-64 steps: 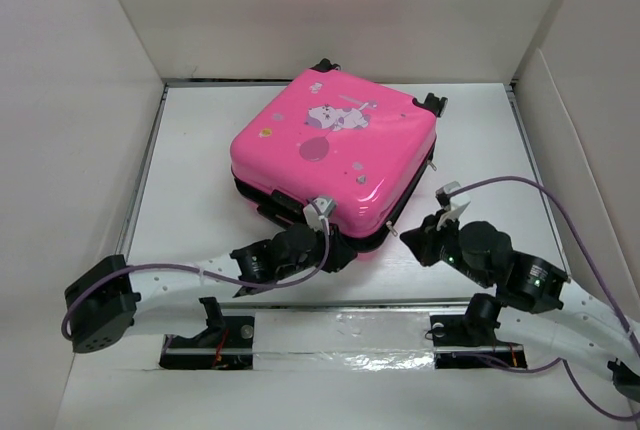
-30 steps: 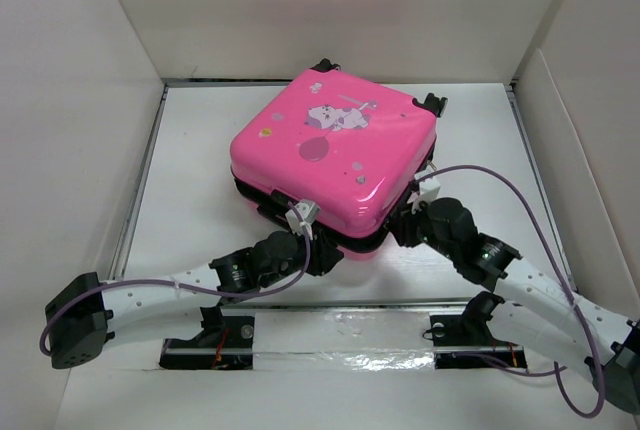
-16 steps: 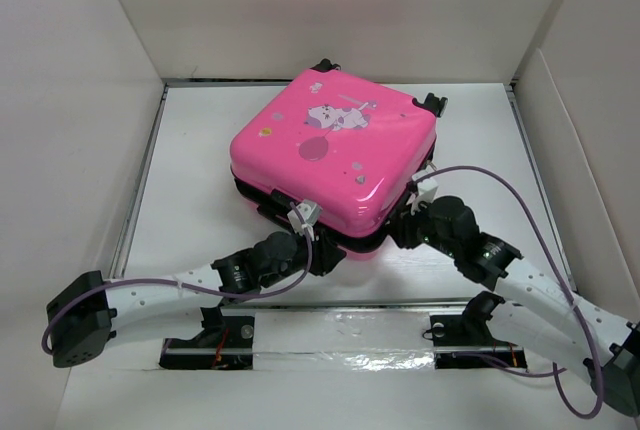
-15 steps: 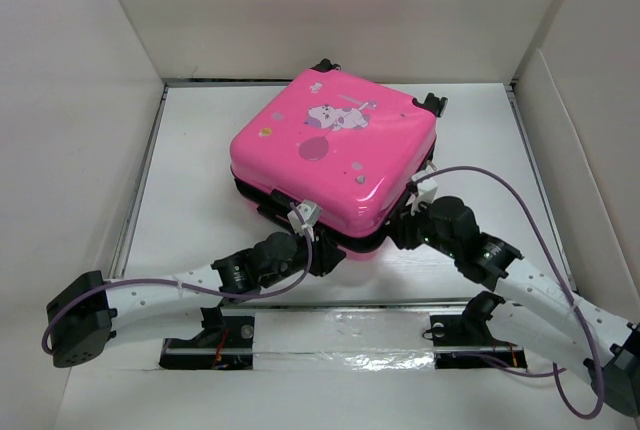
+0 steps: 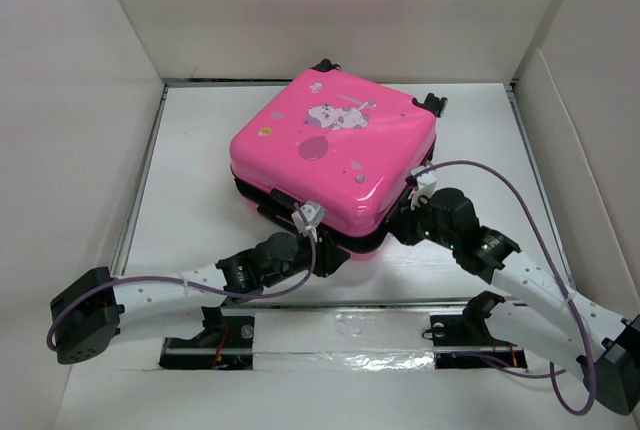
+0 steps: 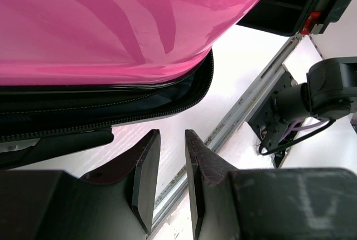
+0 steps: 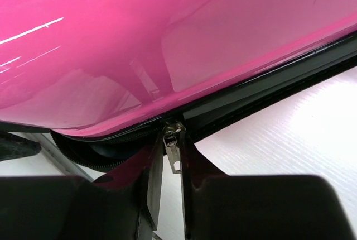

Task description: Pack the luggage

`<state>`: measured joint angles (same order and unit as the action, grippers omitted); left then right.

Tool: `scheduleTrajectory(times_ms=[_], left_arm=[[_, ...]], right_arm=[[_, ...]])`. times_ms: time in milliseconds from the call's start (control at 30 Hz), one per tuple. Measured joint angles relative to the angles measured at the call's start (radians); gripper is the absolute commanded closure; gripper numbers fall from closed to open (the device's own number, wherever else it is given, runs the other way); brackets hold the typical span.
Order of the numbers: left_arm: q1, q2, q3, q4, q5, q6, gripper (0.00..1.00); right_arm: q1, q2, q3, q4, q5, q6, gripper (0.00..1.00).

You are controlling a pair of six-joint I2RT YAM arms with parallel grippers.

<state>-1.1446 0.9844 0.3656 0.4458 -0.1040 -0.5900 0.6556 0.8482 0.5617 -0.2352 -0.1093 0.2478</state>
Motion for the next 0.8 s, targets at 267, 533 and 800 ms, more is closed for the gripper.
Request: scheduleTrajectory(times_ms=[267,533,800], left_arm=[[0.000,0.090,0.000,0.095,0.030,0.012,0.78],[0.015,0.220,0.011,0.141,0.030,0.016,0.80],[0.048,0.264,0.018,0.176,0.066,0.016,0.80]], right_arm=[[-0.005,-0.032,-0.030,0.023,-0.016,0.014,1.00],[0.089,-0.069,-0.035,0.002,0.051,0.040,1.00],[0.250,-0.103,0.004,-0.111,0.058,0.048,1.00]])
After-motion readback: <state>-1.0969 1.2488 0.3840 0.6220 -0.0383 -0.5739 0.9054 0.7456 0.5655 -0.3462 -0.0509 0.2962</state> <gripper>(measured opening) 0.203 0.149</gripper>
